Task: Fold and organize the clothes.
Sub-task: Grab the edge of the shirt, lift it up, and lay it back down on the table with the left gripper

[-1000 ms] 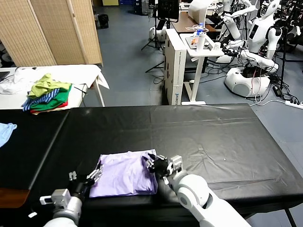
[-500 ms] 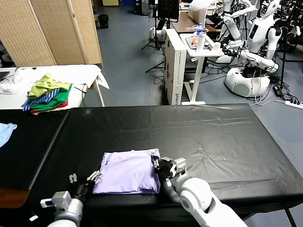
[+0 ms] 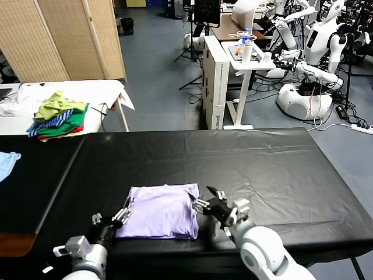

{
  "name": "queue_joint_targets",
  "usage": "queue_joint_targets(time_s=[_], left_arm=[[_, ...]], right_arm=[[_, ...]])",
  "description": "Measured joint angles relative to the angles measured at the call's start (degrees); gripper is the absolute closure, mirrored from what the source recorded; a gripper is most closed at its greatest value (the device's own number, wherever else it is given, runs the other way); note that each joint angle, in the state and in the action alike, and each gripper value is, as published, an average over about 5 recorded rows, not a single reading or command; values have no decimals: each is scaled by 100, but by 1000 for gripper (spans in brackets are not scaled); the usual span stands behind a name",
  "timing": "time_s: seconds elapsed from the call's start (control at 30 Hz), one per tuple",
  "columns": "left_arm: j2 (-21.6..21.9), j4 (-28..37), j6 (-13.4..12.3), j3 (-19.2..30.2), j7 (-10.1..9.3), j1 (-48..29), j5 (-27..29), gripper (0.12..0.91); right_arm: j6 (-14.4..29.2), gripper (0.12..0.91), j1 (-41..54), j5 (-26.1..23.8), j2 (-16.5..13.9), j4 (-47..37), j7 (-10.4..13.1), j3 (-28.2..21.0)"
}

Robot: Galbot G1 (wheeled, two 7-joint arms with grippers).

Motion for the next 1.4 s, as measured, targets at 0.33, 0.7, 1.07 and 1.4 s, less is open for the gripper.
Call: queue_joint_targets(time_s=[0.33, 0.7, 1.07, 1.4], left_arm=[[-110, 216, 3, -17, 106, -26, -530, 123], [-144, 501, 21, -142, 157, -146, -1351, 245], [-208, 677, 26, -195, 263, -138, -1755, 324], [-280, 688, 33, -205, 292, -144, -2043, 794]], right_arm=[[8, 118, -328, 49, -167, 346, 16, 396], [7, 118, -434, 46, -182, 385, 34, 494], [7, 118, -439, 33, -170, 372, 35, 483], [22, 118, -489, -23, -113, 353, 35, 471]])
